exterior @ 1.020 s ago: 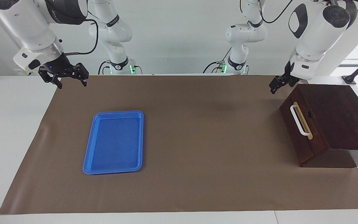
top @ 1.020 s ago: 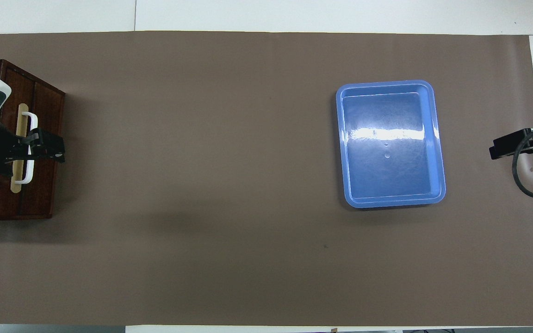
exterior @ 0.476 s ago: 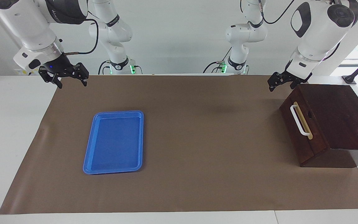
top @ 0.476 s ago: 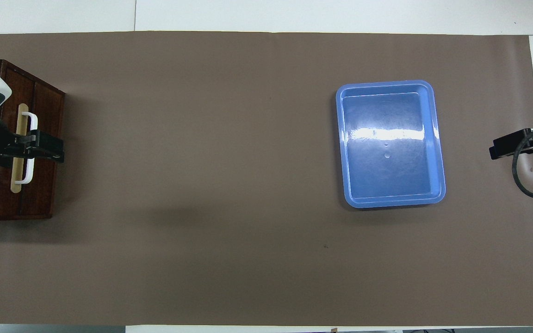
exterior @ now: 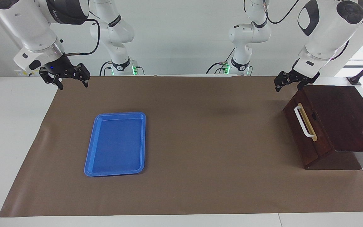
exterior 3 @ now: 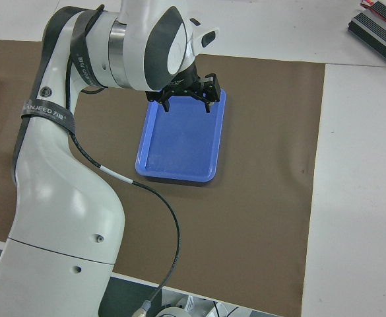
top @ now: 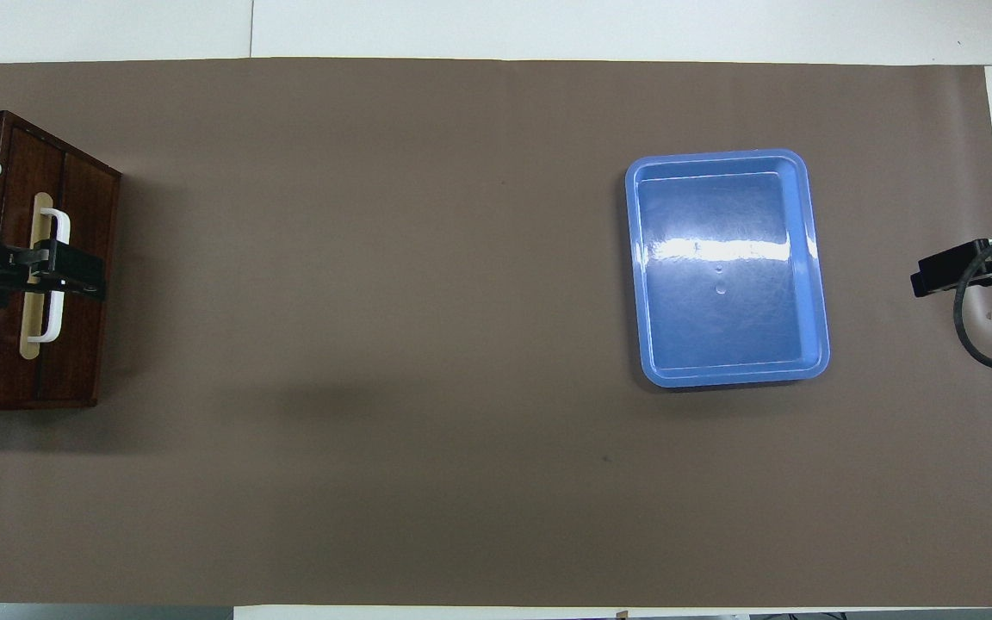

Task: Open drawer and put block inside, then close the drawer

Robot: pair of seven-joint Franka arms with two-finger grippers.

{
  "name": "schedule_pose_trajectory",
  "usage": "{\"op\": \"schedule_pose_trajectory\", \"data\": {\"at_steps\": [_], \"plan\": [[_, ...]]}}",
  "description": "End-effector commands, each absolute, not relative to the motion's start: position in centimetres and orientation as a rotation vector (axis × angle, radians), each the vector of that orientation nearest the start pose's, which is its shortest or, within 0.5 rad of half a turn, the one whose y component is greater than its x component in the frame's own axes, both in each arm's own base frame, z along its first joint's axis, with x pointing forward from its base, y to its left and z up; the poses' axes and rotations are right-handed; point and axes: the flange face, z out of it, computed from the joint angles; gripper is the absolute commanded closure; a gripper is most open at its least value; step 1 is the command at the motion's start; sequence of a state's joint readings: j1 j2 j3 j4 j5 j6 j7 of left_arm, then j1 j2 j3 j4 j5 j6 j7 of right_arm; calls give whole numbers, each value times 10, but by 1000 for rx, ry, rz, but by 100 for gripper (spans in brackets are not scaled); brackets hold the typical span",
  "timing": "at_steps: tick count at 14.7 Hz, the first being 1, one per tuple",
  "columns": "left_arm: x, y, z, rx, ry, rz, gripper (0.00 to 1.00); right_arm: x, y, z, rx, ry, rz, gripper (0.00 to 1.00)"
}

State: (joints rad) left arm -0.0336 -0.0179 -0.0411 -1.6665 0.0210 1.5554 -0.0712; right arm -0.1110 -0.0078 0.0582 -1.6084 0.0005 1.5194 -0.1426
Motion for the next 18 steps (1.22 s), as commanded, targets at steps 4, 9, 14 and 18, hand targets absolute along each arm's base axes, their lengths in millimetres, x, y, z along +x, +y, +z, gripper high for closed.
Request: {"op": "schedule_pose_trajectory", "data": {"at_steps": [4, 9, 14, 18], "plan": [[545, -39, 593, -3142, 14, 136, 0, 538, -30, 609, -3145, -120, 132, 0], [545, -39, 593, -3144, 19, 136, 0, 538, -30, 609, -3145, -120, 132, 0], [547, -28, 595, -3178, -16, 128, 0, 538, -30, 609, -3144, -123, 132, 0], [547, -28, 595, -3177, 11, 127, 0, 538, -31, 609, -3144, -120, 132, 0]]}}
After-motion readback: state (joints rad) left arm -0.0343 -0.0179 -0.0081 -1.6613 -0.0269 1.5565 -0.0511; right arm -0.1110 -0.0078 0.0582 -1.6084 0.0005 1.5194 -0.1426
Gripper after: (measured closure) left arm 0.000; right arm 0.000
